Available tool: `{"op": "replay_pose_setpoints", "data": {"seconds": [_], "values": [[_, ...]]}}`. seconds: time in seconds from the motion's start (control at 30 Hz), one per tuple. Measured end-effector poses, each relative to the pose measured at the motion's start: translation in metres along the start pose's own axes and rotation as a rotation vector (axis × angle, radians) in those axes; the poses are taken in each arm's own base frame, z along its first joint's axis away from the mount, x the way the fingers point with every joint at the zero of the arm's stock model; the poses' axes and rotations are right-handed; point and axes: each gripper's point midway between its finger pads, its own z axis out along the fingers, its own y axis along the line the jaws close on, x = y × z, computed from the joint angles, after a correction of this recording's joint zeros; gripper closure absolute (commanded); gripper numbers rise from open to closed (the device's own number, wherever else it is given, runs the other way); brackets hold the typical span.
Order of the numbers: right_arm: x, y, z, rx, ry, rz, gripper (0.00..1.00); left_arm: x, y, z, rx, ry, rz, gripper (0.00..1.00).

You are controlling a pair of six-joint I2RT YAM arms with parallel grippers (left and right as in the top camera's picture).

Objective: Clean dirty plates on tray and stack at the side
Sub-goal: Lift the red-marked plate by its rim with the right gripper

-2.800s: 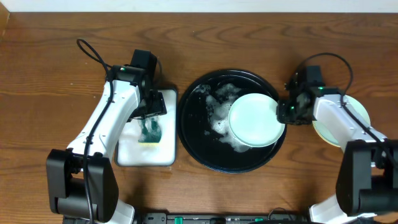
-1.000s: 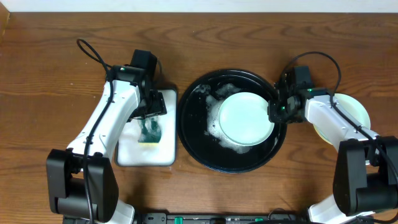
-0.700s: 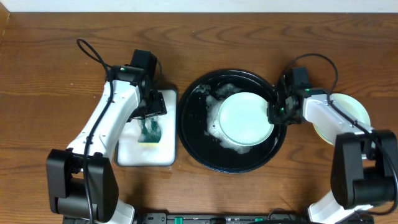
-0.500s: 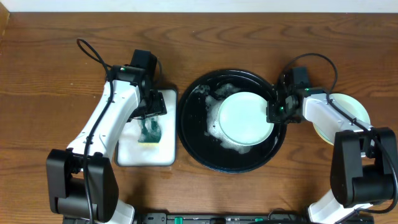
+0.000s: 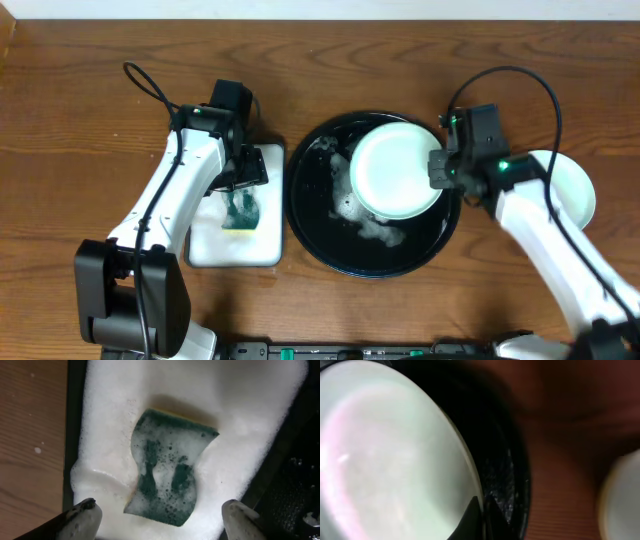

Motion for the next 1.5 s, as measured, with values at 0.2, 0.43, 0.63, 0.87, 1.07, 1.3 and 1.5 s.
{"op": "replay_pose_setpoints", "data": {"seconds": [0.2,0.43,0.63,0.87,1.07,1.3,1.5], "values": [[-0.011,0.014,-0.027,0.157,-0.118,-0.146,0.99,0.000,0.000,0.000,0.000,-0.001,0.000,0.17],[-0.019,0.015,-0.048,0.387,-0.205,-0.305,0.99,0.000,0.000,0.000,-0.001,-0.001,0.000,0.17],[-0.022,0.039,-0.066,0.469,-0.272,-0.477,0.99,0.000,0.000,0.000,0.000,-0.001,0.000,0.17],[-0.032,0.057,-0.084,0.525,-0.369,-0.543,0.99,0.000,0.000,0.000,0.000,-0.001,0.000,0.17],[-0.042,0.063,-0.102,0.618,-0.435,-0.595,0.99,0.000,0.000,0.000,0.000,-0.001,0.000,0.17],[-0.045,0.065,-0.113,0.684,-0.457,-0.637,0.99,0.000,0.000,0.000,0.000,-0.001,0.000,0.17],[-0.045,0.065,-0.115,0.704,-0.455,-0.656,0.99,0.000,0.000,0.000,0.000,-0.001,0.000,0.17]]}}
